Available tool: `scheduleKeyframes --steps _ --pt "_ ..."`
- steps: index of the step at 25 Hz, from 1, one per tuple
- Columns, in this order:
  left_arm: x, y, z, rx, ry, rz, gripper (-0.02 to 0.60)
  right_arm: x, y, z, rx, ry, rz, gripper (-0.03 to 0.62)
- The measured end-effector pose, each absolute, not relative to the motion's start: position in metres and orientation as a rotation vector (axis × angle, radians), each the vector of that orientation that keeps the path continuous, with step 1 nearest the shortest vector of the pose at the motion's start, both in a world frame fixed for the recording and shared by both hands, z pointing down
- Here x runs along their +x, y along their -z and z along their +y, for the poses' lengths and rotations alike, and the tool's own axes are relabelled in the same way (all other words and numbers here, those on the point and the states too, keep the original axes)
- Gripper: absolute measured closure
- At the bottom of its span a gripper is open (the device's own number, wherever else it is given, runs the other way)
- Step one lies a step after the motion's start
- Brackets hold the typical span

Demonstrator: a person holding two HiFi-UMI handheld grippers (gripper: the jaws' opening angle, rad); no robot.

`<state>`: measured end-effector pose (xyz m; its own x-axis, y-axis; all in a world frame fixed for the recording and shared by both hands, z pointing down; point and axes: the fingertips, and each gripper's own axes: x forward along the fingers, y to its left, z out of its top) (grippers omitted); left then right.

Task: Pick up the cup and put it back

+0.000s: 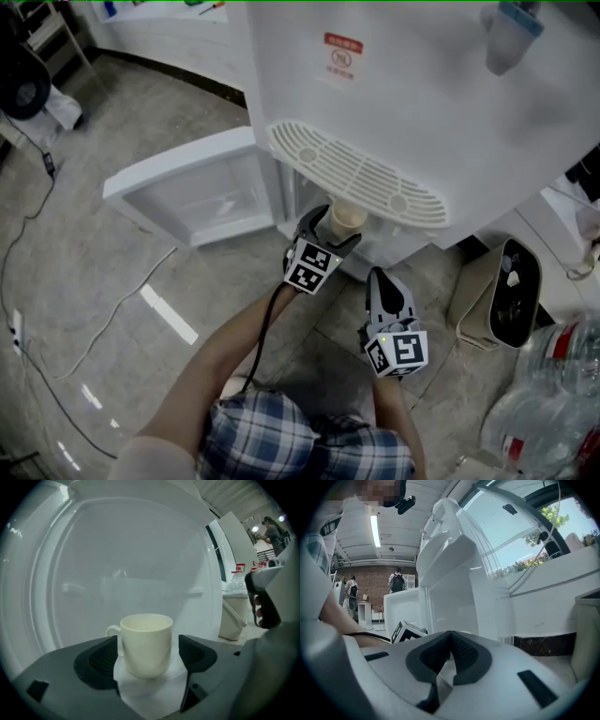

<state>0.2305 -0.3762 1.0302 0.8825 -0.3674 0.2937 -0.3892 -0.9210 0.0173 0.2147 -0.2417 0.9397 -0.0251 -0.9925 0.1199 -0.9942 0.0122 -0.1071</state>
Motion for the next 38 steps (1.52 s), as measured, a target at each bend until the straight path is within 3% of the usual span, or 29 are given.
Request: scheduleKeyframes --steps 21,38 --pt "0.237 -1.028 -0.379 2.992 -0.444 -0.611 0.193 0.220 -0.942 -0.231 2.186 -0.275 -2.218 0.577" --pt "0.102 -0.928 -0.299 3.107 -0.328 -0.464 0.193 0.220 -0.936 -0.233 2.196 -0.258 -2.232 0.577"
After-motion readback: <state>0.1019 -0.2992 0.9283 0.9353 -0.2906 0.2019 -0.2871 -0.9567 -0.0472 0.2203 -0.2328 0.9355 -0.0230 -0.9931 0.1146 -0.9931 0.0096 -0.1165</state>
